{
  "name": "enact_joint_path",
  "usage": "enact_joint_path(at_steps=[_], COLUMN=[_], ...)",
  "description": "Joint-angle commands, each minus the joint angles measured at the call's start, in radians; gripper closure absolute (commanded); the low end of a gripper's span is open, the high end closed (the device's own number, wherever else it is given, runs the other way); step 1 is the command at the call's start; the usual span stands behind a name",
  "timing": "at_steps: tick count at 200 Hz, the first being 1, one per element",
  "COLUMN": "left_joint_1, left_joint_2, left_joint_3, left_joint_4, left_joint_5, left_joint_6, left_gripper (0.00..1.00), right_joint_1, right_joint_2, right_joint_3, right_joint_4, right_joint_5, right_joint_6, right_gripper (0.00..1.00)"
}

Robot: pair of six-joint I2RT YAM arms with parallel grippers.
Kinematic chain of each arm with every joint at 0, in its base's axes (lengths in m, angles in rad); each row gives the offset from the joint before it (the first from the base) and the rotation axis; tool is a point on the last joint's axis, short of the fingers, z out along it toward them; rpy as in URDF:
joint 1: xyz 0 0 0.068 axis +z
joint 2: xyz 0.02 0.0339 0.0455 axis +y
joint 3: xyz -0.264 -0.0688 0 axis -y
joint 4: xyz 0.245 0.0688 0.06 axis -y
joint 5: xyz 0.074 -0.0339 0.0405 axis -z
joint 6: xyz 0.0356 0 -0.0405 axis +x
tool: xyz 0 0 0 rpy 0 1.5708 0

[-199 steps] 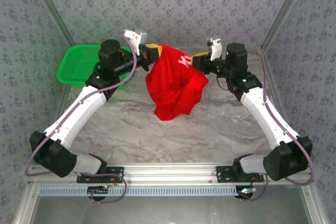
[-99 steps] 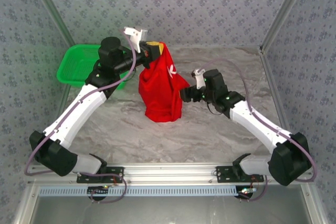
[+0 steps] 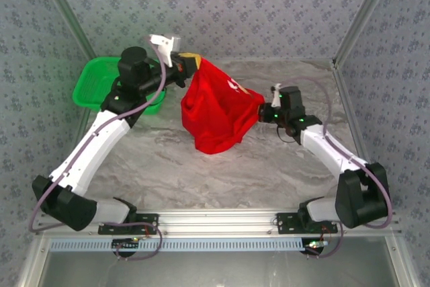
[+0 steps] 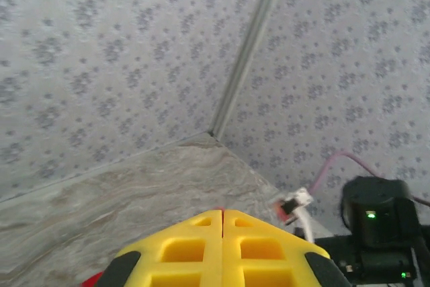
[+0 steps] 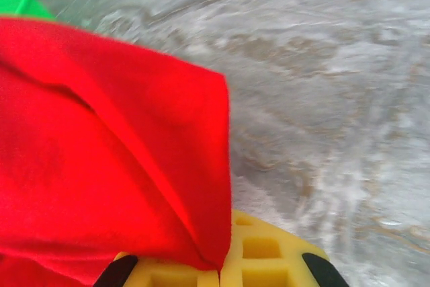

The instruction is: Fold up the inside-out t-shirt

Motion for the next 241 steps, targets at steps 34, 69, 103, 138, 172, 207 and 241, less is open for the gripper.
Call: enact_joint_path(at_steps=[34,69,103,138,172,207,241], left_joint_1=[0.127,0.093,-0.032,-0.149,-0.217,-0.226,-0.228], left_joint_2=[-0.135,-0.046,0.044,0.166,0.322,0.435,0.495], left_joint_3=[0.155,0.131,-0.144,-0.358,-0.314,-0.231,-0.191], left_joint_4=[0.064,-0.055,0.002,0.012,-0.041,-0.093,-0.099], left_joint_5=[-0.115,-0.085,-0.091,-0.130,-0.153,-0.086,-0.056], left_joint_6=[-0.005,0.018,0.048,0.125,0.171,0.200,0.204], left_gripper=[1.00,1.00,0.84,0.47,0.31,0.29,0.45], right_joint_1=[-0.215,-0.171,-0.171,-0.171,-0.168,-0.166,-0.166], right_joint_2=[-0.120,-0.092,-0.062,-0.047,-0.015,-0.016,-0.021], right_joint_3=[-0.139,-0.102,-0.113,-0.090,-0.086,-0.089,-0.085], right_joint_4=[0.008,0.012,-0.042,-0.042,-0.016,-0.011,-0.023], right_joint_5=[-0.046,-0.045,-0.030,-0.024,-0.051,-0.062,-0.072], right_joint_6=[0.159,0.092,0.060,0.024,0.027,0.030,0.024], right_gripper=[0.85,0.94,0.91,0.91,0.91,0.91,0.91])
